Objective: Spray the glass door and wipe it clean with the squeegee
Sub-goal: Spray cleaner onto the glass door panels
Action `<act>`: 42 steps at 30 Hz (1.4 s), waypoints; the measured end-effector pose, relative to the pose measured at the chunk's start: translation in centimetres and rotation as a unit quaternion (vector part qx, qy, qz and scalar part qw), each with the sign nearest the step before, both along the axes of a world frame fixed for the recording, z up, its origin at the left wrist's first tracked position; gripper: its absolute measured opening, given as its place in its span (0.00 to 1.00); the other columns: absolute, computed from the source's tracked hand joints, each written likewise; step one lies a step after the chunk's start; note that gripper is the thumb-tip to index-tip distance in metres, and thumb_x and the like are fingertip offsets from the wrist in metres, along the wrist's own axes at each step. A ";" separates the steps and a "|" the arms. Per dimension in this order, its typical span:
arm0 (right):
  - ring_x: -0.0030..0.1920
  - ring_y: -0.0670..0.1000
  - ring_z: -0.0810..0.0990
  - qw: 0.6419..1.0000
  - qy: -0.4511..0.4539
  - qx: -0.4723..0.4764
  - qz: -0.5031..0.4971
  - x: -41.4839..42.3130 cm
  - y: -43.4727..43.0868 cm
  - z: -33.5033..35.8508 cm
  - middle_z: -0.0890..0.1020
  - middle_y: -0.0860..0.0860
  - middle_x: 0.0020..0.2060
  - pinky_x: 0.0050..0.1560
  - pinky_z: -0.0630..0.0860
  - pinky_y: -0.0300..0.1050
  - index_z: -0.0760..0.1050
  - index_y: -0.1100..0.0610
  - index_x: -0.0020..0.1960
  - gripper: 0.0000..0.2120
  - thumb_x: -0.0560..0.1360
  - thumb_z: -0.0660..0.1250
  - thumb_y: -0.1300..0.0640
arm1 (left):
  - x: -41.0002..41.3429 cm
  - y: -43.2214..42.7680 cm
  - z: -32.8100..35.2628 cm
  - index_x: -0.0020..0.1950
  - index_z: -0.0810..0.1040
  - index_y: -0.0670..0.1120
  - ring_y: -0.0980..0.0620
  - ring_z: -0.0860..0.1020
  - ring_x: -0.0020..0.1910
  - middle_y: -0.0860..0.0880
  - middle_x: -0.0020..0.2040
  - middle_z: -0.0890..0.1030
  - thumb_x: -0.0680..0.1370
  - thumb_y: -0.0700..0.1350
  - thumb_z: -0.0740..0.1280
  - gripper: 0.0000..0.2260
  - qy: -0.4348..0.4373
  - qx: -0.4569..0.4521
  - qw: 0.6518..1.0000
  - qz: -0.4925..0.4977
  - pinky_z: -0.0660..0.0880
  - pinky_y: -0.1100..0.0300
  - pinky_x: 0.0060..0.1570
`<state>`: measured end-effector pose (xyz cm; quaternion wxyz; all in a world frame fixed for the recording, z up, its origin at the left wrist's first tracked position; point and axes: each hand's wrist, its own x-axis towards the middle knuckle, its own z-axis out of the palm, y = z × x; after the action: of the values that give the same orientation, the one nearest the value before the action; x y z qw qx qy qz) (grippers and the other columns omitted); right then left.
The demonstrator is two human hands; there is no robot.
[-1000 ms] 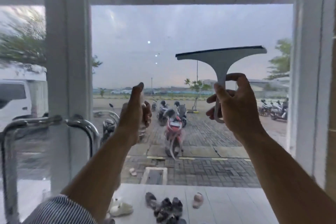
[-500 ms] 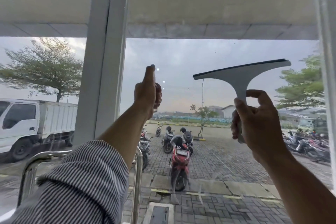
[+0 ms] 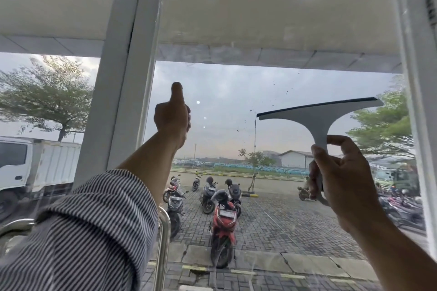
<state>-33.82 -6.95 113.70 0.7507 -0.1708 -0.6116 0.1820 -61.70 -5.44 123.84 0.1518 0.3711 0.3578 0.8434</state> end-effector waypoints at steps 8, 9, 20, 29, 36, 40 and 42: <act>0.20 0.53 0.68 1.000 -0.005 0.001 -0.001 0.2 1.3 0.9 0.74 0.56 0.25 0.24 0.67 0.47 0.71 0.54 0.54 0.04 0.81 0.63 0.61 | -0.6 1.4 1.3 0.32 0.72 0.45 0.51 0.69 0.21 0.50 0.24 0.74 0.73 0.67 0.60 0.26 -0.015 -0.026 0.999 0.016 0.66 0.62 0.25; 0.21 0.53 0.68 1.000 -0.007 0.004 -0.003 0.3 1.3 1.0 0.74 0.56 0.25 0.25 0.67 0.49 0.71 0.54 0.54 0.04 0.81 0.63 0.61 | -0.6 1.5 1.3 0.32 0.73 0.45 0.51 0.69 0.21 0.50 0.25 0.74 0.73 0.67 0.60 0.26 -0.022 -0.027 0.999 0.011 0.65 0.63 0.24; 0.21 0.53 0.67 0.999 0.011 0.012 -0.028 2.9 1.8 1.3 0.73 0.58 0.25 0.22 0.66 0.43 0.72 0.55 0.52 0.03 0.81 0.63 0.62 | 3.5 1.6 2.3 0.30 0.68 0.48 0.52 0.66 0.20 0.50 0.24 0.71 0.75 0.68 0.60 0.26 0.018 -0.033 0.995 -0.089 0.61 0.65 0.25; 0.20 0.53 0.67 0.999 0.014 0.020 -0.047 6.3 1.6 2.4 0.73 0.58 0.26 0.21 0.67 0.43 0.72 0.55 0.52 0.02 0.81 0.63 0.61 | 9.4 3.1 2.7 0.29 0.70 0.45 0.50 0.67 0.21 0.48 0.25 0.73 0.75 0.66 0.62 0.27 0.041 -0.004 0.996 -0.083 0.63 0.64 0.25; 0.21 0.54 0.67 0.999 0.013 0.017 -0.047 9.8 1.9 2.0 0.73 0.56 0.25 0.21 0.67 0.44 0.72 0.54 0.51 0.03 0.82 0.63 0.61 | 13.0 4.4 2.5 0.28 0.71 0.45 0.50 0.68 0.21 0.48 0.23 0.73 0.75 0.66 0.61 0.27 0.052 -0.024 0.994 -0.098 0.64 0.62 0.28; 0.20 0.53 0.67 0.999 0.008 0.017 -0.047 11.9 2.2 2.0 0.72 0.57 0.25 0.21 0.67 0.43 0.72 0.55 0.50 0.02 0.82 0.63 0.60 | 15.1 5.3 2.3 0.30 0.70 0.45 0.49 0.68 0.24 0.48 0.26 0.72 0.76 0.67 0.61 0.28 0.064 -0.020 0.993 -0.102 0.64 0.63 0.28; 0.20 0.53 0.67 0.998 0.003 0.019 -0.052 12.8 2.4 2.1 0.72 0.57 0.25 0.21 0.68 0.43 0.72 0.57 0.52 0.00 0.82 0.63 0.60 | 16.2 5.3 2.2 0.31 0.71 0.45 0.50 0.68 0.22 0.48 0.27 0.73 0.76 0.67 0.61 0.27 0.069 -0.041 0.989 -0.121 0.63 0.65 0.25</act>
<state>-21.01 -4.57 115.77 0.7639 -0.1879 -0.6031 0.1318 -45.51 -0.17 125.99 0.2427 0.4621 0.3543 0.7759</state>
